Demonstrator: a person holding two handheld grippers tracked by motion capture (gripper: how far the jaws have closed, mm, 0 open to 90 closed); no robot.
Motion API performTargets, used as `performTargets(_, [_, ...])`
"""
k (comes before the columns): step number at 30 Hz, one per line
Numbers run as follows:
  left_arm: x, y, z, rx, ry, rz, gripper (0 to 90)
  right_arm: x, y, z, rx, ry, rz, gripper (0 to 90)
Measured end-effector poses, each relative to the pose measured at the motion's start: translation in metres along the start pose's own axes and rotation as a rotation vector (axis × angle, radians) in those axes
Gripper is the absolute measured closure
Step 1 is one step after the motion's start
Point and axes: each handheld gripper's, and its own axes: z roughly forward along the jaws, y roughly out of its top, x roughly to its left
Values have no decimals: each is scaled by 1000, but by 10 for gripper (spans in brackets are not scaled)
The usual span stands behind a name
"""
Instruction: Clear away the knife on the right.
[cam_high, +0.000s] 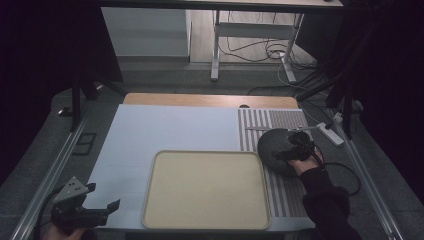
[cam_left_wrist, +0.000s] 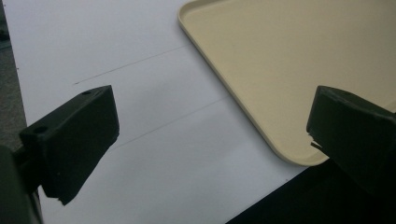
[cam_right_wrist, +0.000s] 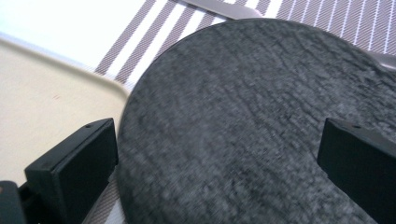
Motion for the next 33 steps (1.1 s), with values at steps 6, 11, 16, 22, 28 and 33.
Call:
performTargets(6, [0, 0, 0, 1, 0, 0, 22, -12, 9, 10, 5, -17, 27, 0])
performTargets(11, [0, 0, 1, 6, -2, 3, 22, -17, 14, 17, 12, -22, 34, 0])
performTargets(16, [1, 0, 1, 9, -3, 0, 22, -22, 23, 27, 24, -33, 30, 0])
performTargets(22, [0, 1, 1, 10, -4, 0, 21, -26, 32, 40, 40, -39, 24, 0])
performTargets(28, [0, 1, 1, 13, -5, 4, 21, -32, 40, 49, 50, -41, 25, 0])
performTargets(33, [0, 1, 2, 17, -5, 6, 22, -36, 47, 53, 64, -58, 27, 20])
